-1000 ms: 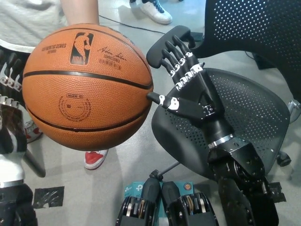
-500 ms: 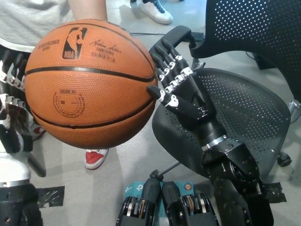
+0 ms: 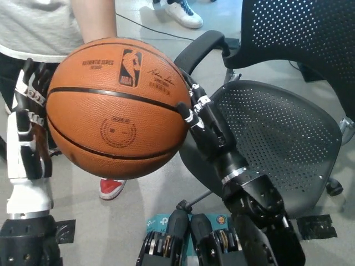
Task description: The robot grabs the basketball from a person using both hands and then drops it on the black chair in the front
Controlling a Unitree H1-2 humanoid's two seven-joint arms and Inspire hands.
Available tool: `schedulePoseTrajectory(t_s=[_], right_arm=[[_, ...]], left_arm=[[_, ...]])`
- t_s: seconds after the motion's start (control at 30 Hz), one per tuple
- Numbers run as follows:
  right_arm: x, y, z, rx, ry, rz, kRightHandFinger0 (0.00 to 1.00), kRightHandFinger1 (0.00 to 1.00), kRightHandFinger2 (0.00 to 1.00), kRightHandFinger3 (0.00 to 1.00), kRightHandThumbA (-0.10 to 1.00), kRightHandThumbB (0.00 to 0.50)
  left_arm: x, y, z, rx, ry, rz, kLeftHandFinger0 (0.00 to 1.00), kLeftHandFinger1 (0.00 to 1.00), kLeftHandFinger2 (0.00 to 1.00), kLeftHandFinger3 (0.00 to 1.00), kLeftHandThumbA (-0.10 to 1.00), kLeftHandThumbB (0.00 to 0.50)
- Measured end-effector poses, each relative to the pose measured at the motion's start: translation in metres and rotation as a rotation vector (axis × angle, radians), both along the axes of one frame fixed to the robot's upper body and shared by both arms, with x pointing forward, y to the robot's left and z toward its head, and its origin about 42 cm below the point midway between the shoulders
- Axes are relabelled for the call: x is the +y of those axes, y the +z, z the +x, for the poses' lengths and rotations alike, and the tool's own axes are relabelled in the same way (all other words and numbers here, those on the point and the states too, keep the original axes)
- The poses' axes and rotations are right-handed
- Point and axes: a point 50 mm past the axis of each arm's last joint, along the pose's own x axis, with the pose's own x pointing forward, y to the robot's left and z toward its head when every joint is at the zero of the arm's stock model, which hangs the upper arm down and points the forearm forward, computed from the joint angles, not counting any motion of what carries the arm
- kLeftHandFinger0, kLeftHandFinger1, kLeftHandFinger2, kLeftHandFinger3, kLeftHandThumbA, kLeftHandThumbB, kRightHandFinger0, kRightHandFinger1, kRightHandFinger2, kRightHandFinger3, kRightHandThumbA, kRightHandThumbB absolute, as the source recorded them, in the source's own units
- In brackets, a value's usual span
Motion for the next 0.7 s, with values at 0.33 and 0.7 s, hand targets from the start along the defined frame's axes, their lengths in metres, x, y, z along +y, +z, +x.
schedulePoseTrajectory(t_s=[0.33,0.7], right_arm=[[0.019,-0.002,-0.003,-0.038,-0.156,0.042,1.00,1.00,1.00,1.00,1.00,0.265],[0.013,0.004,-0.003,-0.049,-0.241,0.049,1.00,1.00,1.00,1.00,1.00,0.281]], left_arm=[[-0.011,-0.004,0.007,0.068,0.093,0.093,1.00,1.00,1.00,1.00,1.00,0.066],[-0.021,0.010,0.024,0.097,0.091,0.169,1.00,1.00,1.00,1.00,1.00,0.160]])
